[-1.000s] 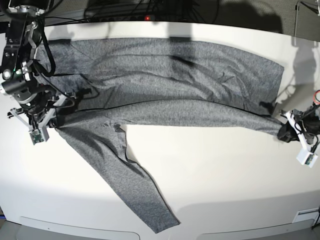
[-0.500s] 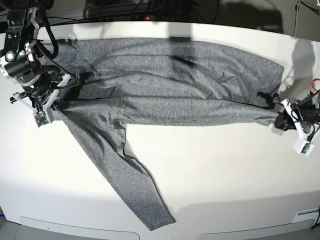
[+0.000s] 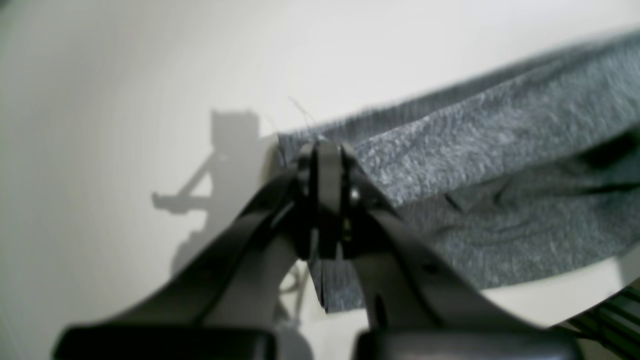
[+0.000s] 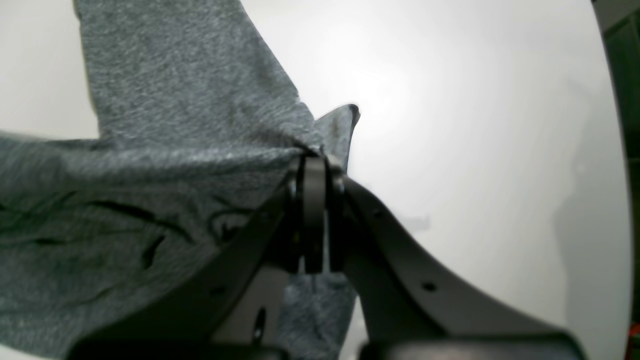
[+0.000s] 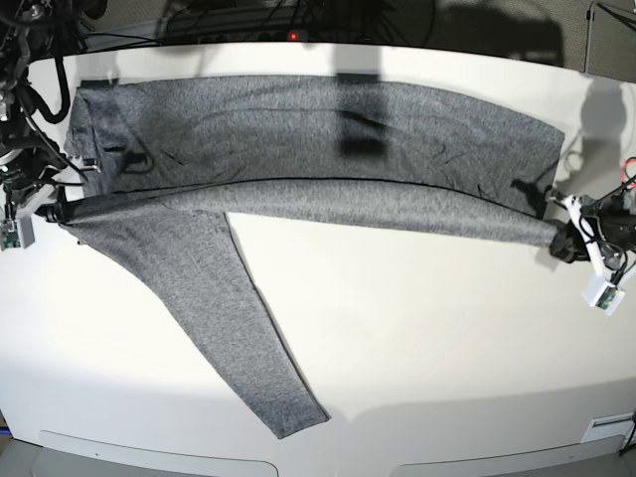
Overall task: Fold the T-shirt properly
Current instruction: 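Lift the hem with both grippers and fold it toward the collar, then lower the folded hem onto the shirt and open both grippers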
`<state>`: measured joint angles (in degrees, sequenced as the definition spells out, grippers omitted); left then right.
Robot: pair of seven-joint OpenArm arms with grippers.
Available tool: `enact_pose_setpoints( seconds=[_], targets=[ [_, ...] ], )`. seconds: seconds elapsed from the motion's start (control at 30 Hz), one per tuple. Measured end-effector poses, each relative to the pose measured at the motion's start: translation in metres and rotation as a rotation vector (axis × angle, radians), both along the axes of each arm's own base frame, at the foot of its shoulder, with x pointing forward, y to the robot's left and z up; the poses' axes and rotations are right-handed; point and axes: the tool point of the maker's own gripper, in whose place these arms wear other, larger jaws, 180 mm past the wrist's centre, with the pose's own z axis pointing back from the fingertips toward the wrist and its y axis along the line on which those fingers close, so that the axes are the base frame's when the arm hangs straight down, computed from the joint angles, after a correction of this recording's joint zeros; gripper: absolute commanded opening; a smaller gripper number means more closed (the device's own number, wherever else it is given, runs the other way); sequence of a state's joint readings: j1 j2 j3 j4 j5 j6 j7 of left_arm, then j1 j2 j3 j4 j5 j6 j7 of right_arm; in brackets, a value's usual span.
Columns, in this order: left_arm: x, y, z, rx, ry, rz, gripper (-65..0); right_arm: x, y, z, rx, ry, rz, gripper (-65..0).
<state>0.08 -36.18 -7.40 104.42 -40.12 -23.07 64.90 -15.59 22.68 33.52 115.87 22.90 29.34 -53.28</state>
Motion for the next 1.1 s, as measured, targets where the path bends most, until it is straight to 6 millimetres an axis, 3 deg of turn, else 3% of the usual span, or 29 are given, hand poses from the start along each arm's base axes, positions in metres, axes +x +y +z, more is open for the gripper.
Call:
enact_pose_setpoints(
  seconds=[0.13, 0.37, 0.6, 1.1],
  targets=[
    [-0.006, 0.000, -0.006, 0.001, 0.021, -0.001, -65.0, -0.002, 0.002, -0.003, 0.009, 0.009, 0.000, -65.0],
    [-0.039, 0.000, -0.035, 0.003, 0.123, -0.001, -65.0, -0.022, 0.007, -0.023, 0.018, 0.087, 0.008, -65.0],
    [-0.048, -0.002, -0.041, -0.015, 0.128, 0.000, -65.0, -0.036, 0.008, -0.034, 0.021, 0.132, 0.014, -65.0],
    [-0.086, 0.000, -0.070, 0.000, 0.192, 0.008, -65.0, -0.057, -0.001, -0.062, 0.044, 0.262, -0.032, -65.0]
  ],
)
